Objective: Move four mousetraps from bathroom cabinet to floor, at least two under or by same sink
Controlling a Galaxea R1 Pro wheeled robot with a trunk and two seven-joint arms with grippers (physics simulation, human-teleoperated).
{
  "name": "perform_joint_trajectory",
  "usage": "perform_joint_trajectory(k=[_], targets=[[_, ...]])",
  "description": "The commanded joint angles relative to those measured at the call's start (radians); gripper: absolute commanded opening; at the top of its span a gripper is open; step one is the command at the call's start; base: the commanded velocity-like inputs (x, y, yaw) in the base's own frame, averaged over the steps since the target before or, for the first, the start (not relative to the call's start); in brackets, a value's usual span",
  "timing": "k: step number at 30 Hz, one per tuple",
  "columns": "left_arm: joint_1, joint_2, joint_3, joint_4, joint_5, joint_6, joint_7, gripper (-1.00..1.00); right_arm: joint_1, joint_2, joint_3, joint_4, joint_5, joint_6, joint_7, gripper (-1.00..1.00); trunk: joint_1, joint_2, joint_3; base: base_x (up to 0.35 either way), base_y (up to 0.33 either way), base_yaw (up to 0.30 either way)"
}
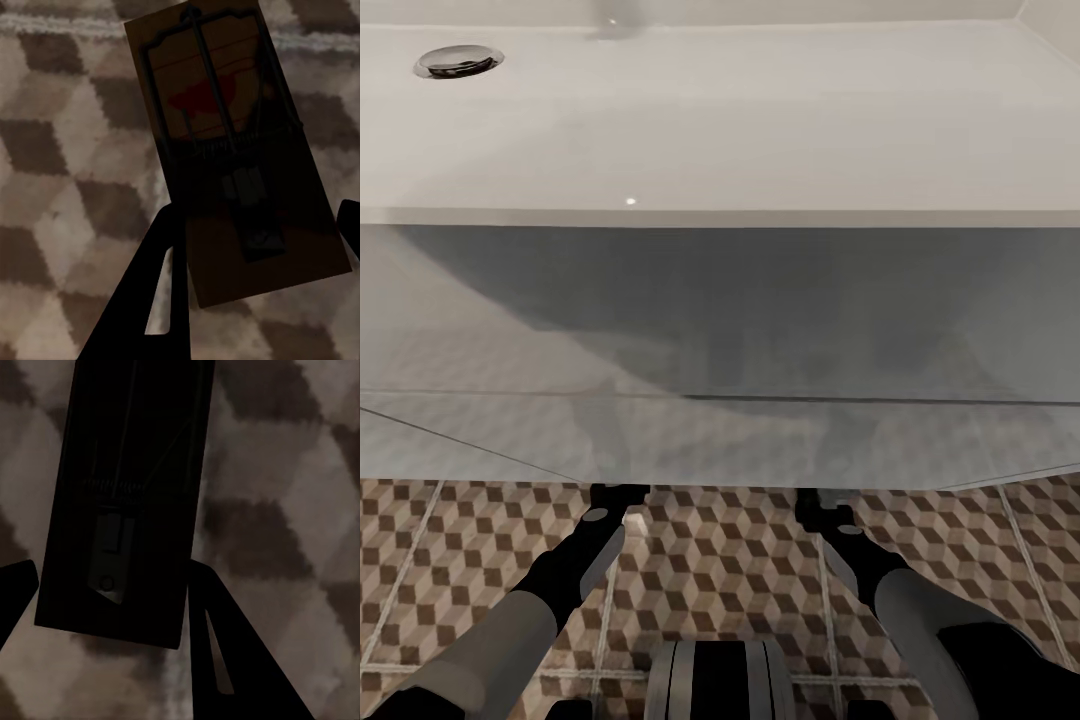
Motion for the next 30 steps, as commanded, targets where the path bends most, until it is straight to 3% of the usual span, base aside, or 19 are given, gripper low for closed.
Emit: perform_joint_trajectory(k=[1,30], targets=[[0.0,0.001,-0.006,-0.002,0.005,0.005,0.01,-1.0,-0.001,0.0,0.008,0.001,-0.005,-0.003,-0.006,-1.0,0.0,0.0,-0.001,0.0,0.0,0.0],[0.0,0.001,-0.006,-0.002,0.004,0.005,0.01,-1.0,-0.001,-0.002,0.007,0.001,-0.008,-0.019,-0.007,-1.0,0.0,0.0,-0.001,0.0,0.0,0.0]])
